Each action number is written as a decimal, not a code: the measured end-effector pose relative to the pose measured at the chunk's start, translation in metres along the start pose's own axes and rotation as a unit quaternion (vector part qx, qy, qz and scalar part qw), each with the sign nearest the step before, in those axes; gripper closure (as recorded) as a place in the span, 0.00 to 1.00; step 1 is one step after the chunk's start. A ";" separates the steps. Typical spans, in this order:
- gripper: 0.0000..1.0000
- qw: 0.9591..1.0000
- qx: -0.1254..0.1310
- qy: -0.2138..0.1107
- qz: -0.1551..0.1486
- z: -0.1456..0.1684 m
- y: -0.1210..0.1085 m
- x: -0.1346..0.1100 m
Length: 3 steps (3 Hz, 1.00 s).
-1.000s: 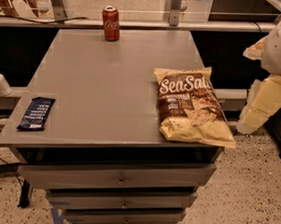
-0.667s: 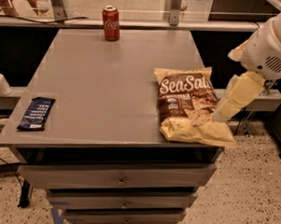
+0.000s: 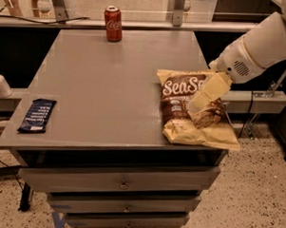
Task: Move brown chip bag near rxbar blueberry
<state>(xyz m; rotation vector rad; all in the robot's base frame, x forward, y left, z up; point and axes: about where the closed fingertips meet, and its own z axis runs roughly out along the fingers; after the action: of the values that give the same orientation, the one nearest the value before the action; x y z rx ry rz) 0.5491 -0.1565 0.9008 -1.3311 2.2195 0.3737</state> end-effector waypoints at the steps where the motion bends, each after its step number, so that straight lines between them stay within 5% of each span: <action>1: 0.00 0.998 0.014 -0.025 0.049 0.016 -0.034 0.007; 2: 0.00 0.995 0.022 -0.036 0.087 0.031 -0.061 0.016; 3: 0.17 0.993 0.014 -0.040 0.110 0.048 -0.070 0.017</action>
Offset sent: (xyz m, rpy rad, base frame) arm 0.0866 -0.0447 -0.0502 0.1398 0.0299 -0.2611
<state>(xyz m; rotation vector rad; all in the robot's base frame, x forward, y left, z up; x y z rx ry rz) 0.6184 -0.1793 0.8533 -1.0404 2.3008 0.4654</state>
